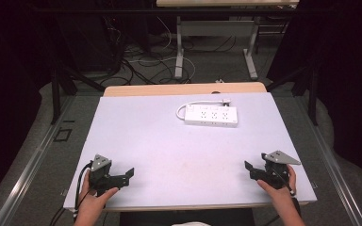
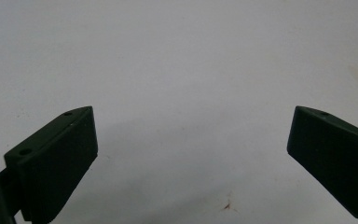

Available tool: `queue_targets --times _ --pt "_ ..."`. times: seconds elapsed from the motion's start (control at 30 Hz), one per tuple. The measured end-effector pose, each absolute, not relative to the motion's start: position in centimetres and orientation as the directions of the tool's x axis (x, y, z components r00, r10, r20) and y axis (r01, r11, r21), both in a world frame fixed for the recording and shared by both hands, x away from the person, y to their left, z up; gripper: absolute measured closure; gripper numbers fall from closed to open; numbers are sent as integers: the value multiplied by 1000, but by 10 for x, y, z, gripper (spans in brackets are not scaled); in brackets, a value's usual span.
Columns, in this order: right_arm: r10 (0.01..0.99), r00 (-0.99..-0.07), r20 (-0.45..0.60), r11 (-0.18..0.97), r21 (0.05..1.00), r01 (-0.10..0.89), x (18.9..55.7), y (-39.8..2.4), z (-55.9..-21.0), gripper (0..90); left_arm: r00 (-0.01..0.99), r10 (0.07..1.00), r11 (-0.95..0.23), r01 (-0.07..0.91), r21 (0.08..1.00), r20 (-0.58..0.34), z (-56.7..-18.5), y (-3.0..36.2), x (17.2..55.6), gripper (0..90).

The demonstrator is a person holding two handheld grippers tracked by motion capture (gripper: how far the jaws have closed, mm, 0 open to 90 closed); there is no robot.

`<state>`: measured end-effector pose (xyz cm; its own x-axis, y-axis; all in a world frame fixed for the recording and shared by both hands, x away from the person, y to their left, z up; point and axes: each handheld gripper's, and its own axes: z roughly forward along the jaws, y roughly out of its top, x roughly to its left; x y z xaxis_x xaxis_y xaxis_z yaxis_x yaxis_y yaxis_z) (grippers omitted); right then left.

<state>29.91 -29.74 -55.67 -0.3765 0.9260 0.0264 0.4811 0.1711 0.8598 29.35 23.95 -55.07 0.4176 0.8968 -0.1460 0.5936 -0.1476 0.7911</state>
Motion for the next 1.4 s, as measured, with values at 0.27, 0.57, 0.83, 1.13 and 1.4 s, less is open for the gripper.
queue_targets --times 0.27,0.57,0.83,1.13,1.4 --pt "920 -391 22 182 861 475 301 -296 -557 230 414 899 -148 591 793 -141 -548 242 292 16" --pt "925 -380 28 166 868 468 307 -288 -552 230 445 882 -157 582 798 -152 -546 244 287 16" --pt "917 -400 -6 204 866 456 314 -276 -547 233 420 891 -124 590 798 -172 -545 251 288 17" --pt "910 -415 22 205 846 493 320 -270 -539 234 419 891 -135 609 781 -173 -544 250 290 27" --pt "904 -428 17 227 828 513 332 -265 -535 219 399 896 -105 614 782 -193 -544 252 289 28"
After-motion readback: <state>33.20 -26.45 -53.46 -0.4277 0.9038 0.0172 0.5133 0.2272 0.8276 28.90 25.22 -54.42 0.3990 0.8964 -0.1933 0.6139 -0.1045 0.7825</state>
